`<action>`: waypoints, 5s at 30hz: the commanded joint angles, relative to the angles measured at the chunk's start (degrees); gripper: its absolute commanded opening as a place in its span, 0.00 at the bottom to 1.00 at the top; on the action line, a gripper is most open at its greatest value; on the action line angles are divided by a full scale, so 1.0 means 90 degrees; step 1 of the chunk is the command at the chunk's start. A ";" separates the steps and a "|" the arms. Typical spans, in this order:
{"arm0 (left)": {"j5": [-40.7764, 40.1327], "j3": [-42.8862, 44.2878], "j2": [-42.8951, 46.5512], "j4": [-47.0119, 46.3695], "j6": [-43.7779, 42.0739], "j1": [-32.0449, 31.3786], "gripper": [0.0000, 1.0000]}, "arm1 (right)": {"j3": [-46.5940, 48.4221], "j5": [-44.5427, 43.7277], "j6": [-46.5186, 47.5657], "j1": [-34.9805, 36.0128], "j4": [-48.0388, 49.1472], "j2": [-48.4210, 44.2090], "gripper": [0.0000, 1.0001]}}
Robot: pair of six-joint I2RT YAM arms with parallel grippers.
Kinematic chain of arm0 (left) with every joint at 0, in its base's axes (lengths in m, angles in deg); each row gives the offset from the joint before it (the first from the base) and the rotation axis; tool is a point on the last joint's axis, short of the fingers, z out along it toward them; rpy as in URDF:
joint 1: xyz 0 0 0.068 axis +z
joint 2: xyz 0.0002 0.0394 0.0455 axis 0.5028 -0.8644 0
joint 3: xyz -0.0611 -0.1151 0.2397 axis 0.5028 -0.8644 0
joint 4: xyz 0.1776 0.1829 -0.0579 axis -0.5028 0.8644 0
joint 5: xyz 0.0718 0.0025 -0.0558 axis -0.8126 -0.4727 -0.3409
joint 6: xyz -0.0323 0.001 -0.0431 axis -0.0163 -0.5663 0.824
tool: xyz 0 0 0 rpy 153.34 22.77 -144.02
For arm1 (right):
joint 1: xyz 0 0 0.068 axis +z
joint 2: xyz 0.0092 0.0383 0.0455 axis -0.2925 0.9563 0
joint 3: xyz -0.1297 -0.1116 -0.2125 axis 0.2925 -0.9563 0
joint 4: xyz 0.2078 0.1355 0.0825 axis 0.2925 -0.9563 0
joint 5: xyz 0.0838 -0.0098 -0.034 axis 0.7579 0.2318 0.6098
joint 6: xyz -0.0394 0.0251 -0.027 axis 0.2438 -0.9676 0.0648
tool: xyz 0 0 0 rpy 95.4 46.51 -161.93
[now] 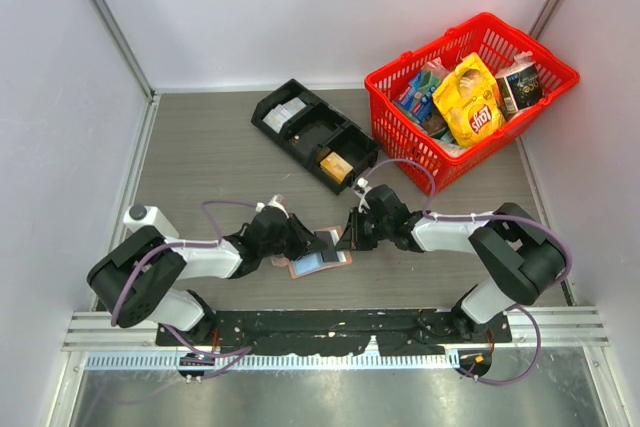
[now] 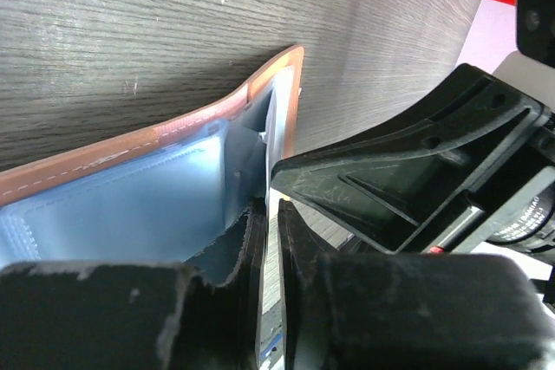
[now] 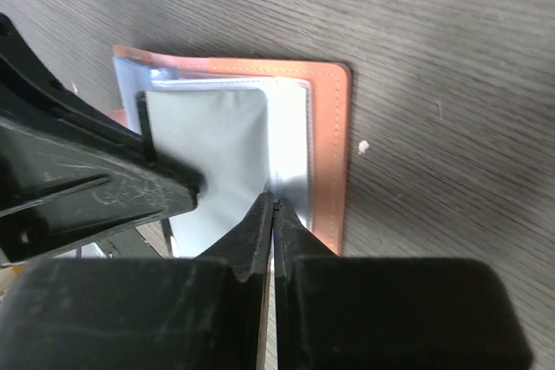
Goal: Take the credit cards out of the card holder
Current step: Remove the credit card from the card holder, then place the credit card in the storage box, then reset both arms
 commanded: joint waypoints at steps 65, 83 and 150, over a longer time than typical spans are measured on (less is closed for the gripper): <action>-0.0818 0.2590 -0.0521 0.0190 -0.0676 0.2365 0.00 | 0.1173 -0.5404 0.1554 -0.0127 -0.3726 -0.5272 0.77; -0.1620 0.5150 -0.3442 0.0042 -0.0187 0.2561 0.01 | 0.0802 -0.6305 0.2013 -0.0126 -0.3902 -0.6319 0.83; -0.4686 0.2045 0.9135 0.7005 -0.5451 0.2600 1.00 | 0.0939 -0.9078 0.2218 -0.0136 -0.4986 -0.9630 0.85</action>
